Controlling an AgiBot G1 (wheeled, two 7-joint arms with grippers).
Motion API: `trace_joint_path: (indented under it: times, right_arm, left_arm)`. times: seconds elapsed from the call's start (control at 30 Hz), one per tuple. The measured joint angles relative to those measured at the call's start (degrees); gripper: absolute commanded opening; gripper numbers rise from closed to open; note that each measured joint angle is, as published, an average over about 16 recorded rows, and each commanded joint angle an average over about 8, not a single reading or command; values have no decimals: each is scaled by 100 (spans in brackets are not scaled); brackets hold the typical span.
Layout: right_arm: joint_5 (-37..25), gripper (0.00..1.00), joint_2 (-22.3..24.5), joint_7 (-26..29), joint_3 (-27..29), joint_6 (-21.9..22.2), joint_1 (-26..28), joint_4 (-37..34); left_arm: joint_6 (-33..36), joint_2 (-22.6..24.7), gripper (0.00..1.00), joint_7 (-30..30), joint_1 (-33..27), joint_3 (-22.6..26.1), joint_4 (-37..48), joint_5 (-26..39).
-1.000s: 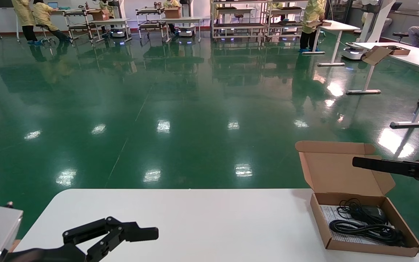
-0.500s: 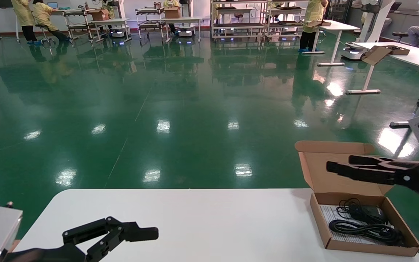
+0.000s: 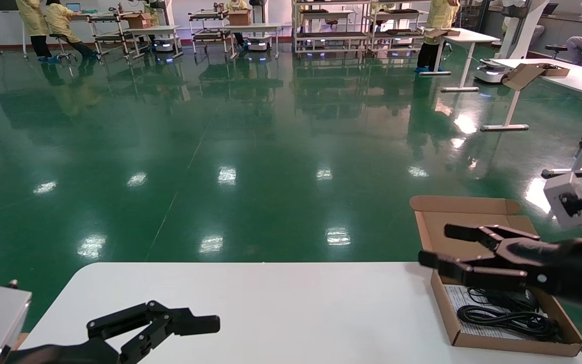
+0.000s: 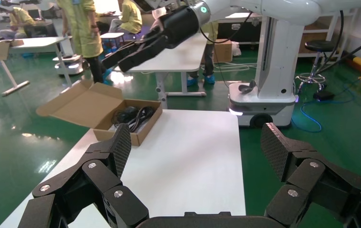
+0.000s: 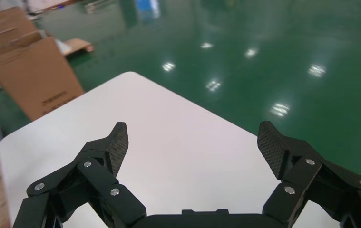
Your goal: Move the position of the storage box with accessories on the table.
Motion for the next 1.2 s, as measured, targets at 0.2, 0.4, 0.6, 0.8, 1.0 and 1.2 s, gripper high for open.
trace_joint_path:
  times: [0.2,0.4,0.6,0.8,1.0,1.2]
  right_arm:
    - [312,100,95,-170,231,-120,-470,697]
    - [625,100,190,-341,462,-241,-940,1394]
    - [937,100,285,-512,694,-362,-1411,2092]
    - [1248,100,379,-681,924,-481,-1878,2785]
    - [1513,100,458,-823,1118,-585,-2275,3375]
    - [1666,100,504,-899,1230,-644,-2497,3703]
  left_arm:
    - [0,0,100,0,0,0,0,0]
    - [0,0,100,0,0,1,0,0]
    - [0,0,100,0,0,1,0,-1]
    - [0,0,100,1,0,1,0,-1]
    - [-1,-1,100,1,0,1,0,-1]
    - [-1,-1,100,1,0,1,1,-2]
